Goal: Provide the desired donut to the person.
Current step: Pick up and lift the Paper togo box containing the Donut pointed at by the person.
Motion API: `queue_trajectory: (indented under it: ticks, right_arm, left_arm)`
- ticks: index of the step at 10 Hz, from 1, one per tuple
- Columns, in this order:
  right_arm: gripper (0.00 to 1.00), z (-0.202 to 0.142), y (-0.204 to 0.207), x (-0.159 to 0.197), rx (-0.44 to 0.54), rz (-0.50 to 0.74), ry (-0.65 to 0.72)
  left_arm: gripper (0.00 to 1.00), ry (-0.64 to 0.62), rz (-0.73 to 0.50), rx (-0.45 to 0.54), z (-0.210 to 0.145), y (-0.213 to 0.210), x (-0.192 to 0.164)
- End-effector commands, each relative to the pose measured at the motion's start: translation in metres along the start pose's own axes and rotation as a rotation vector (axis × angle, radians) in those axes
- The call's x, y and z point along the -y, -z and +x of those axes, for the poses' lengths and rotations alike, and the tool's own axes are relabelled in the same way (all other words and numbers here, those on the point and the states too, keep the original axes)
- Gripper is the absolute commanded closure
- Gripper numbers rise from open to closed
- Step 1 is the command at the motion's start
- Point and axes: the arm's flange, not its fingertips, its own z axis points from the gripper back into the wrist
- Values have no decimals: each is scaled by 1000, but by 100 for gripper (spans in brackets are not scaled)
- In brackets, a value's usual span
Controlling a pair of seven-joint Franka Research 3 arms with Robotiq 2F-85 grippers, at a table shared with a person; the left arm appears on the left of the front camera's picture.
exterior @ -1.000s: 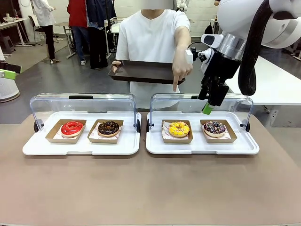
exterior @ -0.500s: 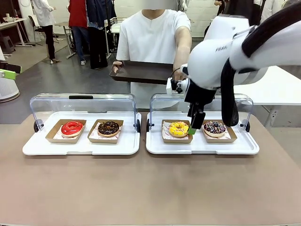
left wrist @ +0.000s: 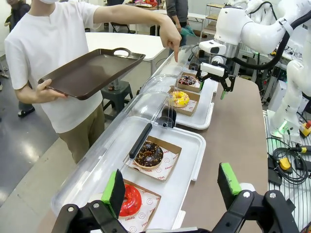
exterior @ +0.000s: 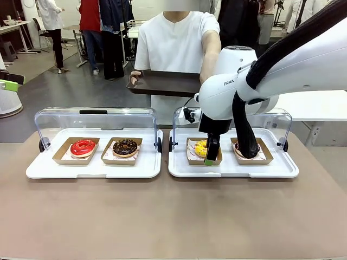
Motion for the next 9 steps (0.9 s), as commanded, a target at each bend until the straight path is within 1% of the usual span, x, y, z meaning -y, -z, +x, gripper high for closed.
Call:
queue_trajectory:
  ticks: [1,2,5,6,7,9]
  right_arm:
    - [0,6,-15,4,-51,-52,84]
    - [0,0,0,0,0,0,0]
    - [0,0,0,0,0,0,0]
    - [0,2,-4,2,-5,-13,20]
    - [0,8,5,-3,-37,-24,-14]
    - [0,25,18,-7,-58,-62,-36]
  left_arm:
    - [0,1,1,8,1,-1,1]
    - [0,1,1,8,1,-1,1]
    - [0,1,1,8,1,-1,1]
    - [0,1,1,8,1,-1,1]
    - [0,1,1,8,1,-1,1]
    - [0,1,1,8,1,-1,1]
